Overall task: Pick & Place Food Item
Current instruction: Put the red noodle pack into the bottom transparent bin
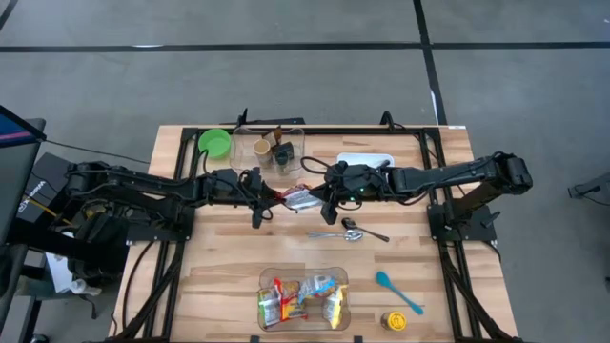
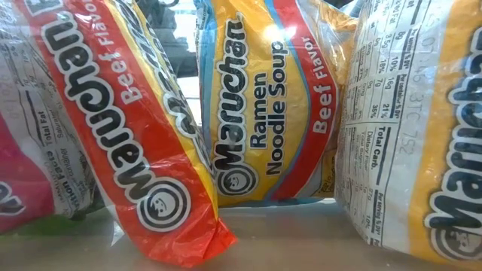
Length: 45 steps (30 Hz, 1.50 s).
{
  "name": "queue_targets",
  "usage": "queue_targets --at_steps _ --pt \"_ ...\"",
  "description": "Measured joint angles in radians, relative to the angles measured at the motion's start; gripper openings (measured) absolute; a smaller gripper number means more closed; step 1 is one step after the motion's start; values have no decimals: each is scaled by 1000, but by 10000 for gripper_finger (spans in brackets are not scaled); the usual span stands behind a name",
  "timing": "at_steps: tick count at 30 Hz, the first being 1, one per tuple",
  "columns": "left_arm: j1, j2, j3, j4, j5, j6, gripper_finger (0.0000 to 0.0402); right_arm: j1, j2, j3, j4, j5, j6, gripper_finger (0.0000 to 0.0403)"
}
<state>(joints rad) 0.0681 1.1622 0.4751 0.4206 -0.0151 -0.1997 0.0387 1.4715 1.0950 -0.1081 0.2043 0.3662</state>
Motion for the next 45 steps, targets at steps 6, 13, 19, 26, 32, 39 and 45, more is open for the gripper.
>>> queue_targets --at_steps 6,13,19,26,32,39,45 --pt "0 0 0 1 0 0 13 0 0 0 0 -1 0 5" --pt "0 0 0 3 0 0 1 0 0 0 -1 -12 0 5" --pt "0 0 0 4 0 0 0 0 0 0 -3 -23 1 5" --pt "0 0 0 8 0 0 0 -1 0 0 -23 -24 -36 37" --pt "0 -1 0 9 0 0 0 -1 0 0 -23 -24 -61 83" --pt "0 -1 0 9 0 0 0 -1 0 0 -53 -24 -86 114" --pt "0 -1 0 8 0 0 0 -1 -1 0 -60 -23 -90 147"
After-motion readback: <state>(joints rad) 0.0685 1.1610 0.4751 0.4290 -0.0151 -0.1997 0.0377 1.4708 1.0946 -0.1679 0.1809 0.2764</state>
